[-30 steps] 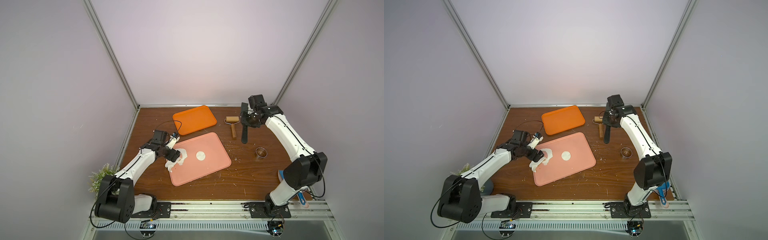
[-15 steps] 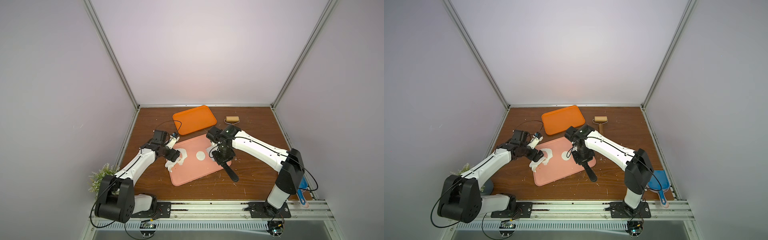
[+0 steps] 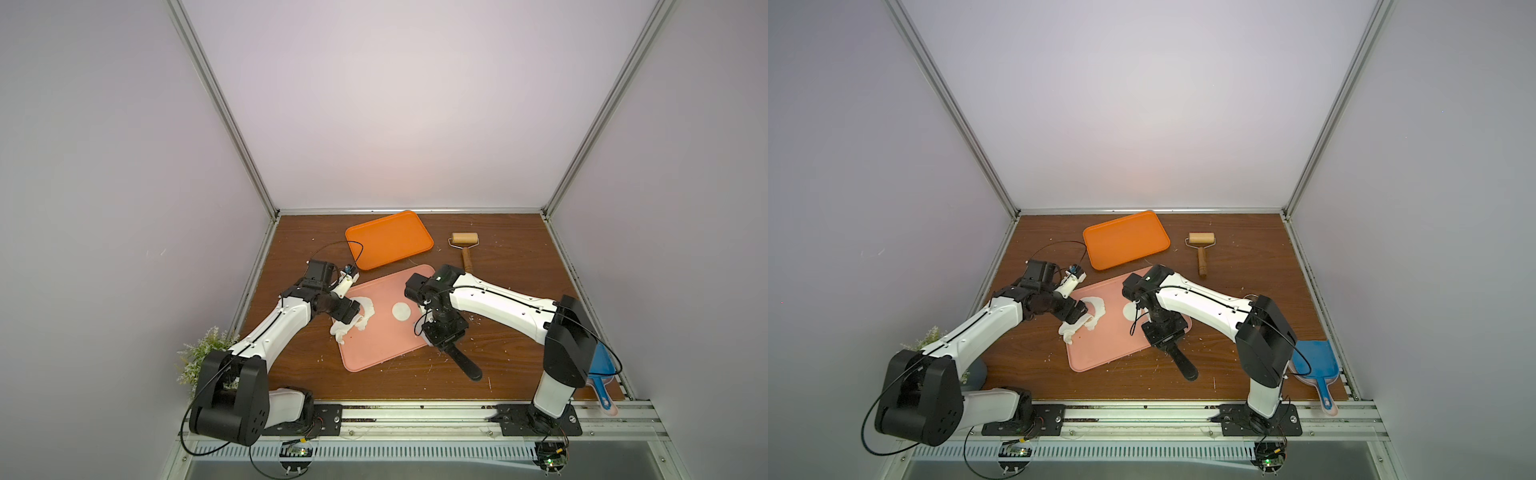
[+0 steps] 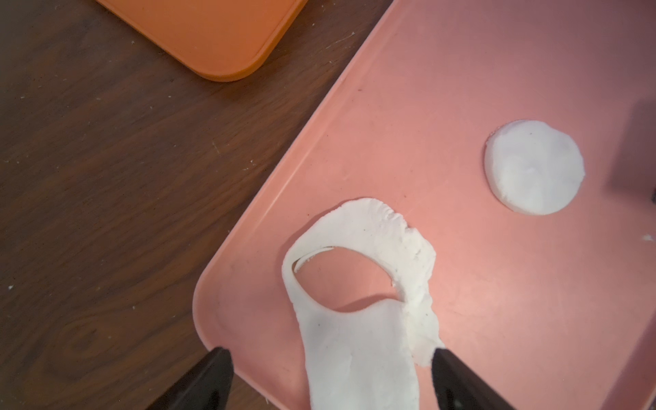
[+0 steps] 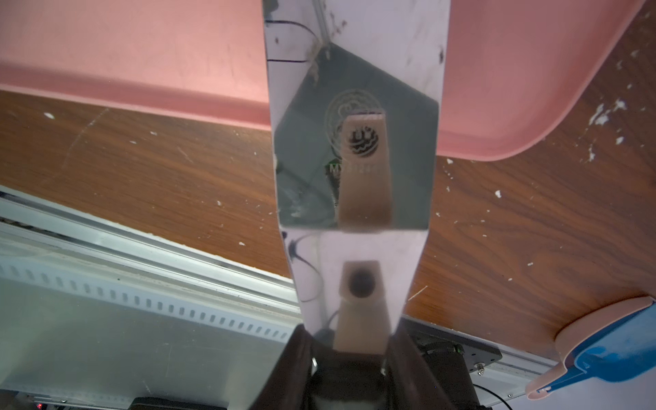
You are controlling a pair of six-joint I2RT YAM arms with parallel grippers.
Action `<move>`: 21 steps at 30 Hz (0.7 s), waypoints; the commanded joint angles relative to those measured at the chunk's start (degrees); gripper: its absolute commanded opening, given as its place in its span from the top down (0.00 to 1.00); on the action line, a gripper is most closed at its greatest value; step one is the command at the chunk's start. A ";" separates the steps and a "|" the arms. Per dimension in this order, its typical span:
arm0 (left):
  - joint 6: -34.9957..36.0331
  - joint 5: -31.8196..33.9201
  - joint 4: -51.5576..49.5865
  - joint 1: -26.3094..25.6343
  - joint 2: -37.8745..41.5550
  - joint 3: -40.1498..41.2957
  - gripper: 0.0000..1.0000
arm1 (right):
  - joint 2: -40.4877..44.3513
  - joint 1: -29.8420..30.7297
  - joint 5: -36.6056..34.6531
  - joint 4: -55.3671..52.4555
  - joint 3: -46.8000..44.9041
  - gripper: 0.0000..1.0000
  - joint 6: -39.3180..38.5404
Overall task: Roll out the dumpling wrappers from the dough
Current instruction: Scoop the dumpling wrapper from the work surface.
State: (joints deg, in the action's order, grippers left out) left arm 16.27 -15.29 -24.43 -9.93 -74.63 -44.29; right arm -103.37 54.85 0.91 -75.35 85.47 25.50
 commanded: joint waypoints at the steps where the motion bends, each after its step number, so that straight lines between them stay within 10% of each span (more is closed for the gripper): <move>1: 0.16 -0.40 -0.67 0.62 0.55 0.31 0.08 | -0.75 -0.01 -3.10 -1.99 2.00 1.00 -0.36; 21: 0.17 -0.35 -0.50 0.62 1.38 0.43 0.08 | -5.91 -0.18 -3.30 -1.85 6.11 1.00 -0.36</move>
State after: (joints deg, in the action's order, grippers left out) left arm 16.29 -15.29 -24.43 -9.93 -74.41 -44.29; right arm -109.32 54.78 -2.70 -75.09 89.67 25.52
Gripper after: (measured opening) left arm 0.917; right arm 0.340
